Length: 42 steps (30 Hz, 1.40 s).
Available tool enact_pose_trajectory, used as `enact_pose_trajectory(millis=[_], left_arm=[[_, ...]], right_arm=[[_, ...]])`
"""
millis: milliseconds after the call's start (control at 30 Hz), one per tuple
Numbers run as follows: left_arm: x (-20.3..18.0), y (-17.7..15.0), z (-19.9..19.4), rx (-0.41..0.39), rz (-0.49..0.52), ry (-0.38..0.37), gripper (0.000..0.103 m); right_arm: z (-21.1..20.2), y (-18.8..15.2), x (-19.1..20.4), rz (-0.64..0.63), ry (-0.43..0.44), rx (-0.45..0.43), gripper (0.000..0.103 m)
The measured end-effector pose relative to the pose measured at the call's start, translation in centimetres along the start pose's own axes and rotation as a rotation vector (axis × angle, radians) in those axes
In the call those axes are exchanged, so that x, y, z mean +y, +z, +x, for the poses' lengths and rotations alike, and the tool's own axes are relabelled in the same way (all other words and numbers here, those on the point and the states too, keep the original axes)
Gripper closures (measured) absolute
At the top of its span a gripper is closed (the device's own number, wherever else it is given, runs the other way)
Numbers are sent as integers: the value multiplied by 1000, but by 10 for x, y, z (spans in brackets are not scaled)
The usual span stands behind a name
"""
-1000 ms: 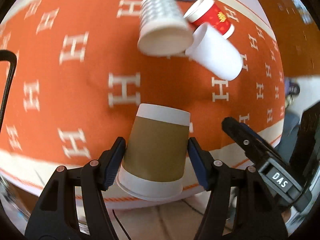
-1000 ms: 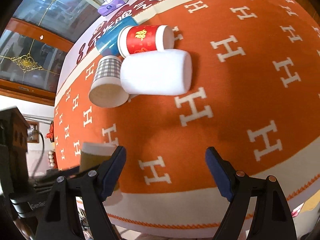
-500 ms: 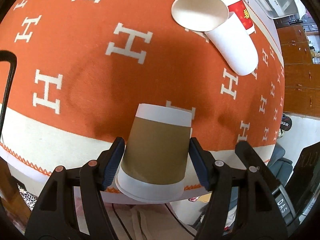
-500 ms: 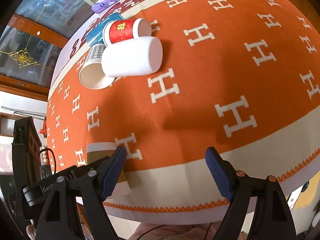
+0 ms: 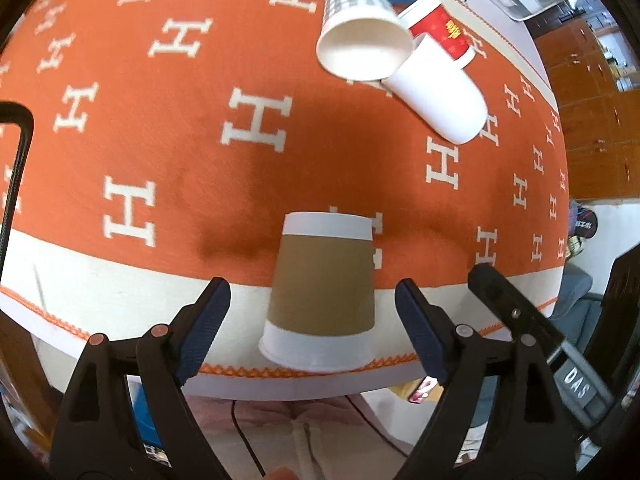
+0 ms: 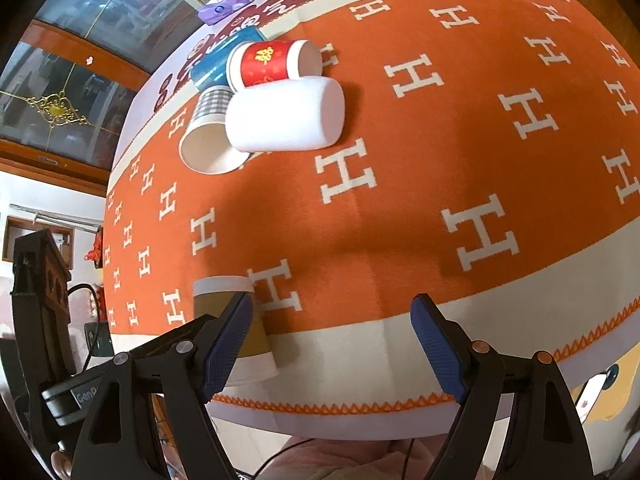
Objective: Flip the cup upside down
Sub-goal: 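Close the right gripper on the brown-sleeved cup and lift it, then rotate the held brown-sleeved cup so its open rim faces down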
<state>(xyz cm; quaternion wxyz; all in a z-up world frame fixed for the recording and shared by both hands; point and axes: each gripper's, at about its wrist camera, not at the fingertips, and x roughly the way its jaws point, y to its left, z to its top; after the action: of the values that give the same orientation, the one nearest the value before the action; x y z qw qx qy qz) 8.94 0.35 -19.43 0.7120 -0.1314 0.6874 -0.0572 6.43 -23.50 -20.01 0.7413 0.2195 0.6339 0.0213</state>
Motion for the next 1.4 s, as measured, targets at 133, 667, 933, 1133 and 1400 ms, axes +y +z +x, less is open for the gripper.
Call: enact_pose_trajectory(millis=[133,667,933,1133,1400], left_arm=[[1,-5,-26,-68,54,38,21],[32,-21,-83,-283,122,195,21],[79,-12,-54,-181,3,165,37],[93,-9,-37,-140,-30,142,46],[92,-6,-28,-142,-29,141,57]], right_arm=[[-8,3,4,-10,29,9,20],[10,7,49,-158,170,200,20],[51,13,63,-189,188,323,20],[82,16,72,-201,197,407,20],[104,14,78,-197,220,476,42]])
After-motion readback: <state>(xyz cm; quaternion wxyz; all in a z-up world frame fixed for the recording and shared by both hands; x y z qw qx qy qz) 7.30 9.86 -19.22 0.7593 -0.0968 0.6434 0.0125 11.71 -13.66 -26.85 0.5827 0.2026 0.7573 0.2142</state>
